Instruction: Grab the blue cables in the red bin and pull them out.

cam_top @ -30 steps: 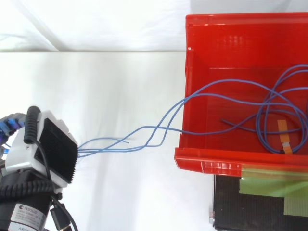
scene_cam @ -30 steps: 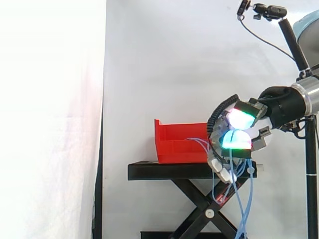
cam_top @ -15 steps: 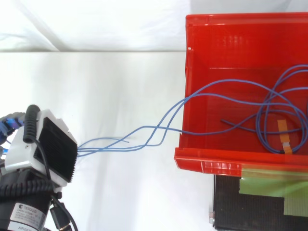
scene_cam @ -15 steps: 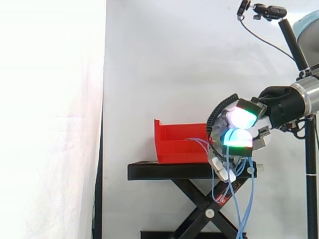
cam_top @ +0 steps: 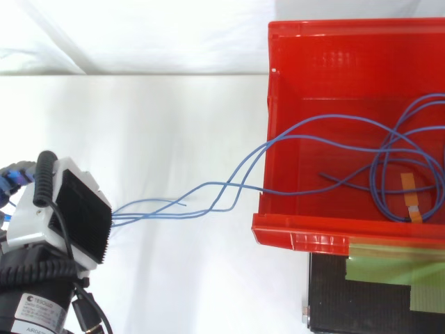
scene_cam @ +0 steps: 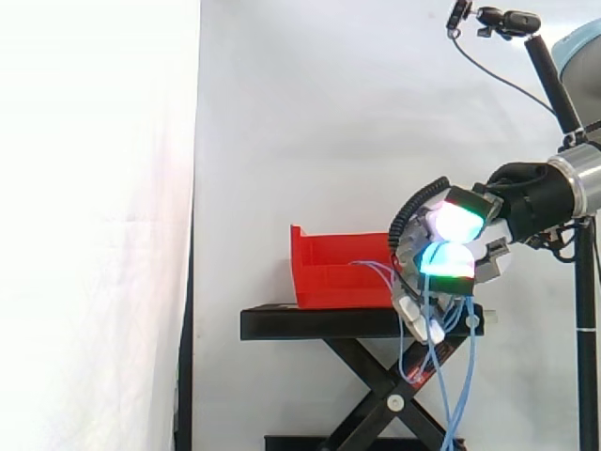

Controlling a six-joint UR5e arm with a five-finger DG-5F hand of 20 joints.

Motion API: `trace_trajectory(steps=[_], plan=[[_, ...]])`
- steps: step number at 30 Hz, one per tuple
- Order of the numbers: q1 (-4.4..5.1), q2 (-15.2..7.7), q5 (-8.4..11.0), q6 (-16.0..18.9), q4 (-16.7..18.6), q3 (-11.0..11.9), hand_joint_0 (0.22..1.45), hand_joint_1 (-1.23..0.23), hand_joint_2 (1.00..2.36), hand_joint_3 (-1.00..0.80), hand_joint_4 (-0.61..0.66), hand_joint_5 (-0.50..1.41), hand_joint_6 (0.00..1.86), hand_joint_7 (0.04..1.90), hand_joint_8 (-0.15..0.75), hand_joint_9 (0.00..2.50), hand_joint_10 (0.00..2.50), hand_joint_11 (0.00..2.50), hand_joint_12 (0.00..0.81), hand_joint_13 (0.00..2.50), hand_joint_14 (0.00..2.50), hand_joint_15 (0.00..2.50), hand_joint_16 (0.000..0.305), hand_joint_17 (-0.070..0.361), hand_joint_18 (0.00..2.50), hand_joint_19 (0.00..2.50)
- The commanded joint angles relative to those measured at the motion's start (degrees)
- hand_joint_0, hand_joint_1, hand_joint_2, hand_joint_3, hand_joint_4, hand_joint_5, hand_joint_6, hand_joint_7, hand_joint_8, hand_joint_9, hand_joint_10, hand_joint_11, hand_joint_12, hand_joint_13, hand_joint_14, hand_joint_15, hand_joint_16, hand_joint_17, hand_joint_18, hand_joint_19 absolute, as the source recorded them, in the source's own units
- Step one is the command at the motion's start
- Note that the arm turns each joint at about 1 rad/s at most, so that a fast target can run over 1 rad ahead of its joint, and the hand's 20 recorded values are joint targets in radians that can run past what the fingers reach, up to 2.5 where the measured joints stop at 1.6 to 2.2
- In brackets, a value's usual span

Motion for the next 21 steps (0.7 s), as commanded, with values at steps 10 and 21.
trace_trajectory(steps=[10, 21], plan=[[0.0, 0.0, 0.0, 0.0, 0.0, -0.03, 0.91, -1.09, 1.0, -1.0, 0.01, 1.03, 0.6, 0.68, 0.197, 0.94, 0.02, 0.57, 0.293, 0.88, 0.02, 0.51, 0.043, 0.096, 0.72, 0.61], [0.0, 0.0, 0.0, 0.0, 0.0, 0.06, 0.94, -1.1, 1.0, -0.97, -0.02, 1.02, 0.67, 0.64, 0.2, 0.95, 0.03, 0.57, 0.293, 0.88, 0.02, 0.51, 0.043, 0.097, 0.73, 0.6]])
